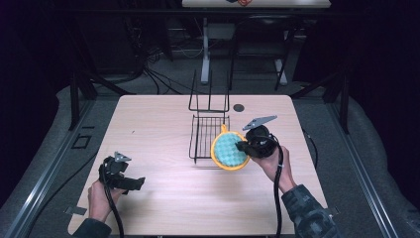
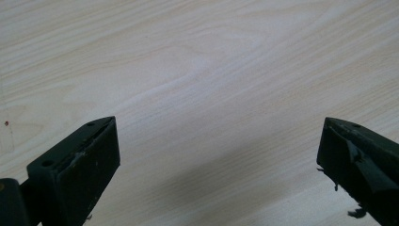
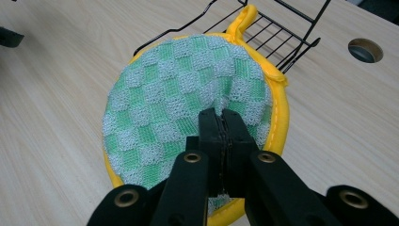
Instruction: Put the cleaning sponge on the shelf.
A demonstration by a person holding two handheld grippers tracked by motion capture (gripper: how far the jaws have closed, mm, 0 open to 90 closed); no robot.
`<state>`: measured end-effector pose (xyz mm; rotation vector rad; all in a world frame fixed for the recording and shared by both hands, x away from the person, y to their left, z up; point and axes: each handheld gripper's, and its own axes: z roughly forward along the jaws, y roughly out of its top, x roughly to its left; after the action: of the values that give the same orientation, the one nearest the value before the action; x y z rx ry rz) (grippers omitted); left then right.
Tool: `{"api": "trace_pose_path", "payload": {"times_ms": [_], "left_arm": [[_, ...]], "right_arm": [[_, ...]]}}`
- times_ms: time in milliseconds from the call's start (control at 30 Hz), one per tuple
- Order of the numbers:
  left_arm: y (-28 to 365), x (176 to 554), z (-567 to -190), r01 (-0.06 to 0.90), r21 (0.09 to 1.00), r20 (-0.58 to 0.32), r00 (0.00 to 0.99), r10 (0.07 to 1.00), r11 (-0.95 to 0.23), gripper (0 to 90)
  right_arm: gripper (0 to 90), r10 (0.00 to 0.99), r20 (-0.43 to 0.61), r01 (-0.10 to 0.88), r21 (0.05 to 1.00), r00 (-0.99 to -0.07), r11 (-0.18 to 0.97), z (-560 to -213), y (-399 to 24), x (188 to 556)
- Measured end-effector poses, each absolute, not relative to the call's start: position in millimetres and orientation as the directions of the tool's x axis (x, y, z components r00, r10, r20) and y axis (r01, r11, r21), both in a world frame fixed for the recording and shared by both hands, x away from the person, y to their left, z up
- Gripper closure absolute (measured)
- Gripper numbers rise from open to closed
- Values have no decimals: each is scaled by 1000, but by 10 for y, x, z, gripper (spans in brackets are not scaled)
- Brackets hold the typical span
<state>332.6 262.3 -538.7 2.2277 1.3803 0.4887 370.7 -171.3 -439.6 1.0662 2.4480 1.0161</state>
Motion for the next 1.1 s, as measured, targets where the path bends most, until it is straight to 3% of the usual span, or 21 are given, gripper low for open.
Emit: {"api": "trace_pose_path", "payload": {"times_ms": [1100], "left_arm": [[2635, 3340, -5400, 732, 565, 40, 436, 899, -380, 0]], "right_arm": [[887, 735, 23, 549, 681, -678, 485, -4421, -1495, 3981]]}}
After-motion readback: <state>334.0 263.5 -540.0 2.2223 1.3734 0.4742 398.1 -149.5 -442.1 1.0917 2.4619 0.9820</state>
